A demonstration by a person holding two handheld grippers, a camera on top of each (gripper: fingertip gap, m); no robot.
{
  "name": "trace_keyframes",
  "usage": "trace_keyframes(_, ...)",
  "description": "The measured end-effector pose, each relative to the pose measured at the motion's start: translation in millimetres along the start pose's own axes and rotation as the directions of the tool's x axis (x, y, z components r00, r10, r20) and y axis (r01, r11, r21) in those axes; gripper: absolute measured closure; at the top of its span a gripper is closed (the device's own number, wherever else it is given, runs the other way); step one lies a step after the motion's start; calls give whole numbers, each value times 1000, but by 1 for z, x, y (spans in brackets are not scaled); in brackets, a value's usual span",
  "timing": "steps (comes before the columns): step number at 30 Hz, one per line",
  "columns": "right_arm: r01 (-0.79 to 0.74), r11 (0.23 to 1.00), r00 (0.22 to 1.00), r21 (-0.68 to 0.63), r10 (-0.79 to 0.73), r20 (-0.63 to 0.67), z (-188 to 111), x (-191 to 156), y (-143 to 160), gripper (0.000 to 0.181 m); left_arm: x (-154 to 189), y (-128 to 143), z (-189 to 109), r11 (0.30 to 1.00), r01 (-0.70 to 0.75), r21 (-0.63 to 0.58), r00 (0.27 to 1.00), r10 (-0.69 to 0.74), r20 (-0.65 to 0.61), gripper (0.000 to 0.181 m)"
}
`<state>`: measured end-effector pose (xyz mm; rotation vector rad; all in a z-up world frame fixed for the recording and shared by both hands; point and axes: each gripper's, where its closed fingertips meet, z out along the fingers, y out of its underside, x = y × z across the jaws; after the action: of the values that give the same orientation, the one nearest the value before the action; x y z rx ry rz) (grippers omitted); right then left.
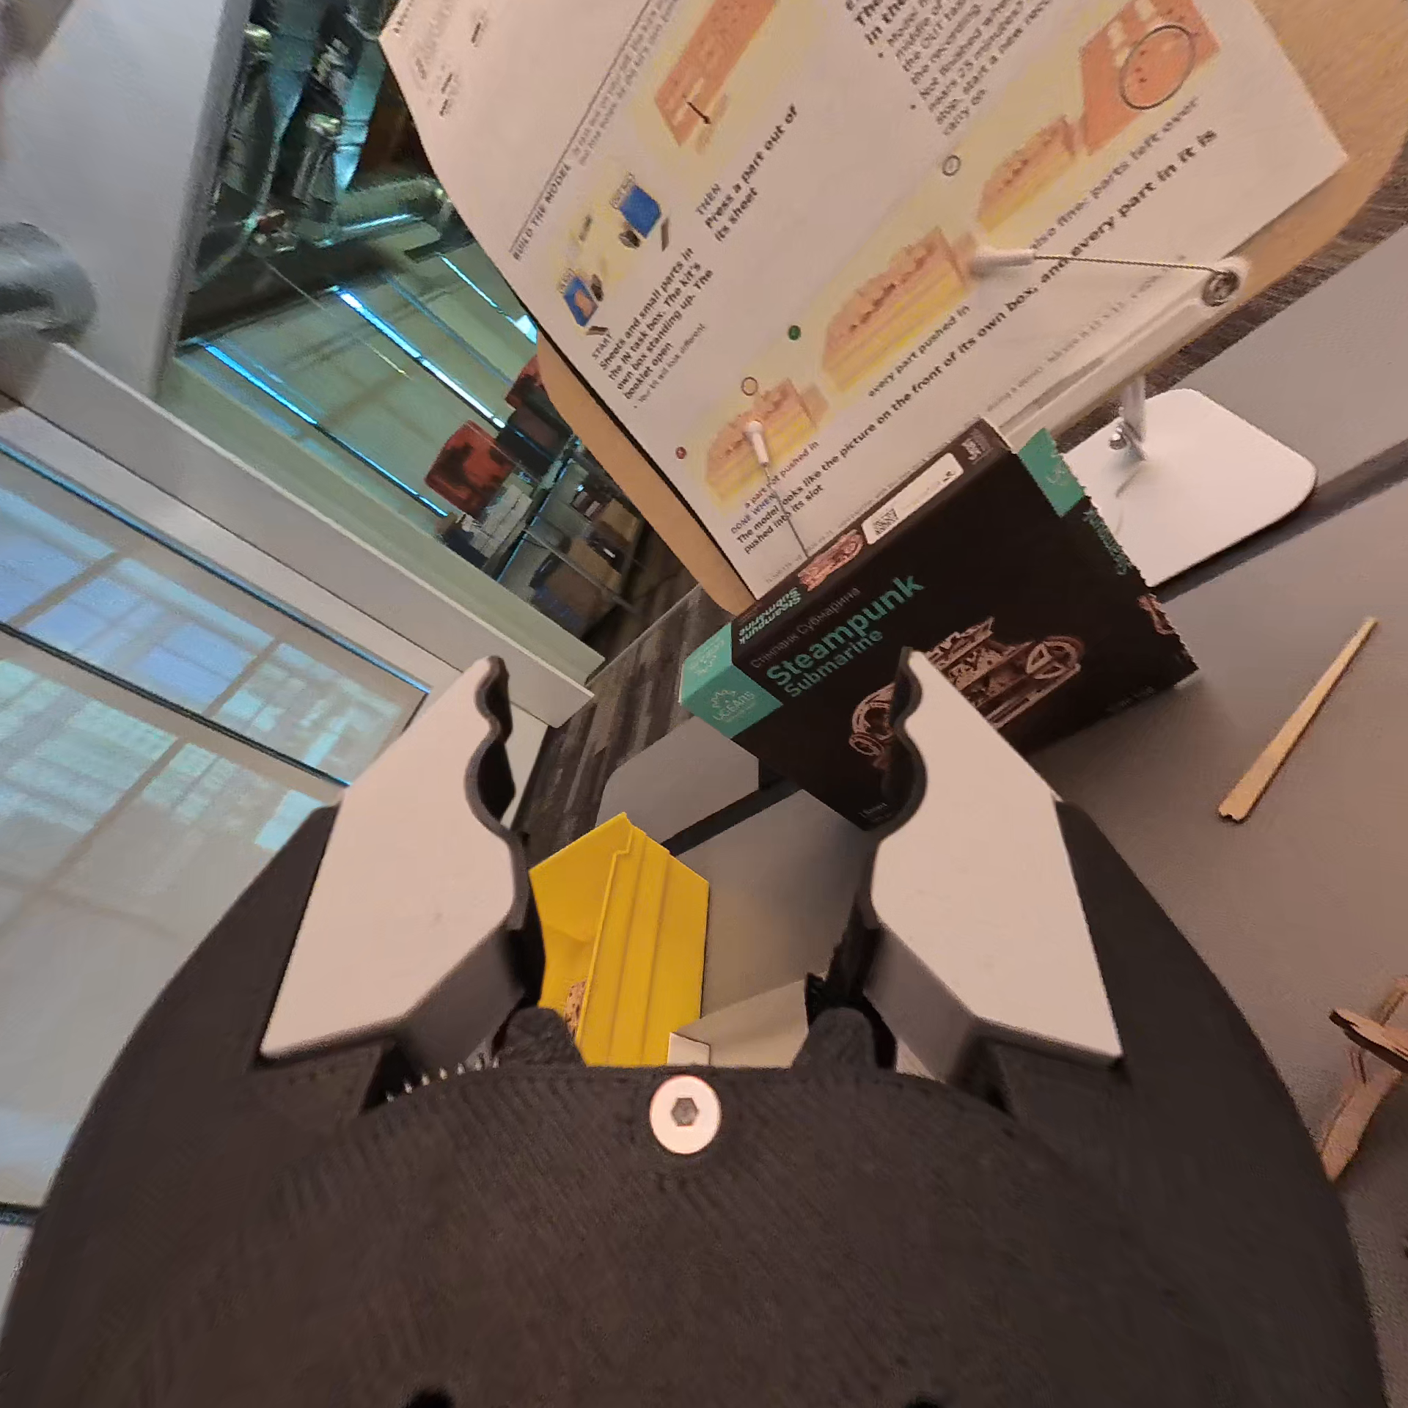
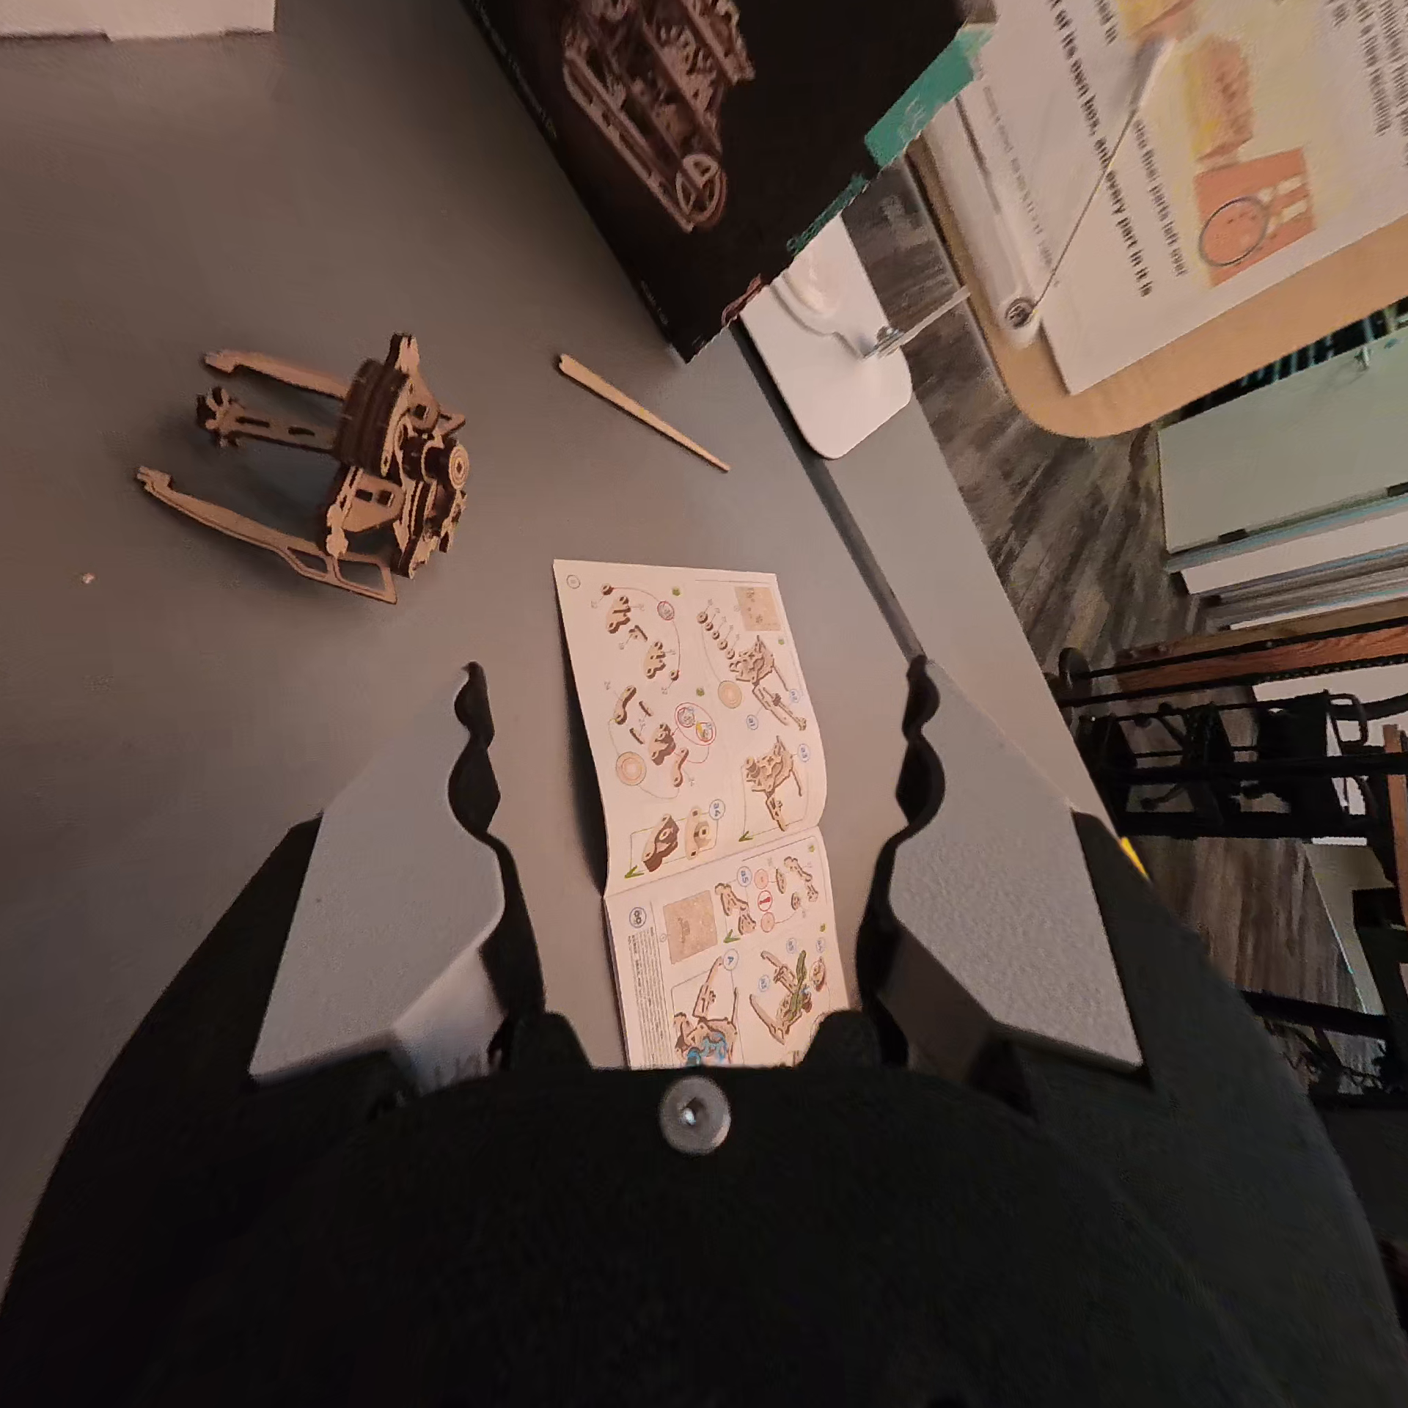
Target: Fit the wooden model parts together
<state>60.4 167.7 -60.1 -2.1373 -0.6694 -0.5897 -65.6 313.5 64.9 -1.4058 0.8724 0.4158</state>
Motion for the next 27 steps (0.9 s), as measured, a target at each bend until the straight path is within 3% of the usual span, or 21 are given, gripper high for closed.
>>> trace_keyframes(9, -46, 999, 998, 11, 47, -48, 0, 20, 2, 75, 4, -4, -2, 999, 40, 16, 999, -39, -27, 83)
trace_keyframes(14, -104, 993, 957, 63, 117, -265, -15, 70, 1, 85, -3, -8, -6, 997, 71, 37, 997, -71, -23, 84)
trace_keyframes(27, -134, 991, 961, -26, 123, -249, -13, 84, 24, 92, -11, -1, -5, 993, 119, 13, 992, -118, -51, 85)
